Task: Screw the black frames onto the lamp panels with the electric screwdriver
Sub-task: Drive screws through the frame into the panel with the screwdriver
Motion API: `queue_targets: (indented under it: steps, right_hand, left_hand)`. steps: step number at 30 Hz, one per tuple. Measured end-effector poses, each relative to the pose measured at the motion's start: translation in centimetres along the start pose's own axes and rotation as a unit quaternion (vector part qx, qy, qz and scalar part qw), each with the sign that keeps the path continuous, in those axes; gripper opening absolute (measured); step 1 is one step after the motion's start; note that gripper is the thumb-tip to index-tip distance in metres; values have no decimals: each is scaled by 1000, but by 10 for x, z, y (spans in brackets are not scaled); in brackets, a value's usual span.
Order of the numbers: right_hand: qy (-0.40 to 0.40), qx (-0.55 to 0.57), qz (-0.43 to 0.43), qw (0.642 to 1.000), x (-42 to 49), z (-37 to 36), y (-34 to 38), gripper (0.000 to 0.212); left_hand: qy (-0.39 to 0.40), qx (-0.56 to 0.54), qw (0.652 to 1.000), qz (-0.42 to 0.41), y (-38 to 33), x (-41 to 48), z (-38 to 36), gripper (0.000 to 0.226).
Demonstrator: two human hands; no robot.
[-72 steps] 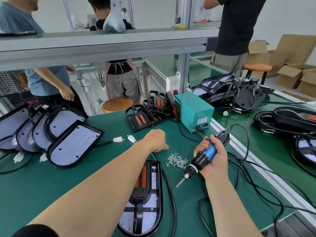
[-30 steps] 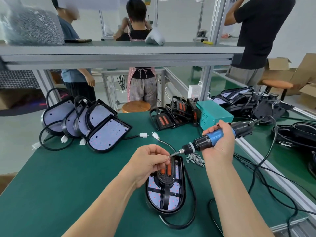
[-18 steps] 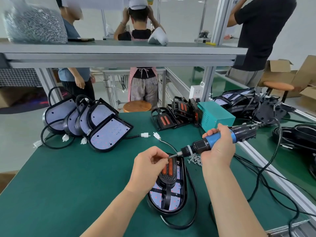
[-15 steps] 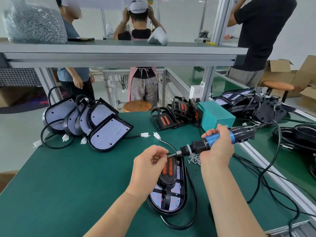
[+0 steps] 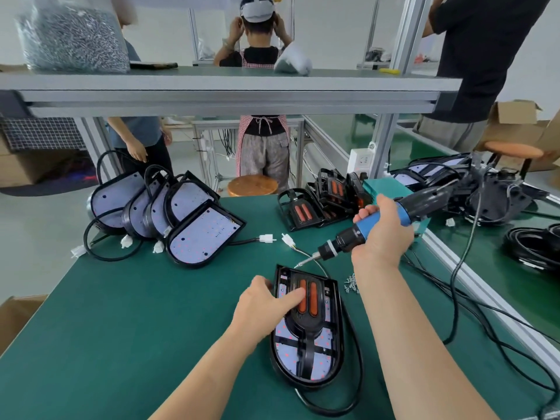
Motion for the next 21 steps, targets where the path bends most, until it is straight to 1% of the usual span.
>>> queue_targets:
  steps: [4, 8, 12, 16, 21]
  right_hand:
    - [39, -36, 3, 999, 0, -16, -13, 15]
    - [85, -62, 1, 994, -7, -25, -23, 16]
    - [97, -84, 12, 992, -9, -31, -24, 19]
    - [103, -95, 10, 990, -10, -32, -26, 19]
    - [97, -98, 1, 990, -10, -32, -28, 18]
  left_hand:
    - [52, -62, 997, 7, -1, 11, -6, 57]
    - [48, -92, 995, -6, 1, 12, -8, 46]
    - [64, -135, 989, -10, 2, 14, -13, 55]
    - [59, -147, 987, -8, 4, 15, -13, 62]
    - [60, -154, 986, -9, 6, 18, -15, 62]
Point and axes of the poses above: each hand's wrist, its own x-axis towards the middle knuckle, its own z-axis out of the back of the hand, y = z × x, the point moved 6 cm from there along x, towards the middle knuckle, and after that the axes turned 4 degrees about x, right-handed, at the moved point
